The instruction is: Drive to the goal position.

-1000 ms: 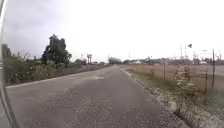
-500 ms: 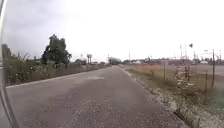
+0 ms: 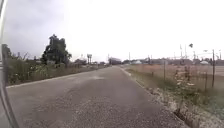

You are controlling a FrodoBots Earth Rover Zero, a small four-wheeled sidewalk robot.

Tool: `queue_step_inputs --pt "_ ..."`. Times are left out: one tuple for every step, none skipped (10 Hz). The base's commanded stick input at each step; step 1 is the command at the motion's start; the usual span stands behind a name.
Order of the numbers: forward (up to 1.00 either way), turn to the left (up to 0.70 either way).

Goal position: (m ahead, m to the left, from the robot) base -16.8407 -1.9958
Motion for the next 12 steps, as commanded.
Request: queue_step_inputs --pt "0.08 0.0" --pt "0.08 0.0" --pt "0.08 0.0" --pt "0.08 0.0" --pt "0.08 0.0" --pt "0.08 0.0" --pt "0.08 0.0" --pt "0.07 0.0" --pt "0.07 0.0" --pt "0.08 0.0" --pt "0.08 0.0" --pt "0.08 0.0"
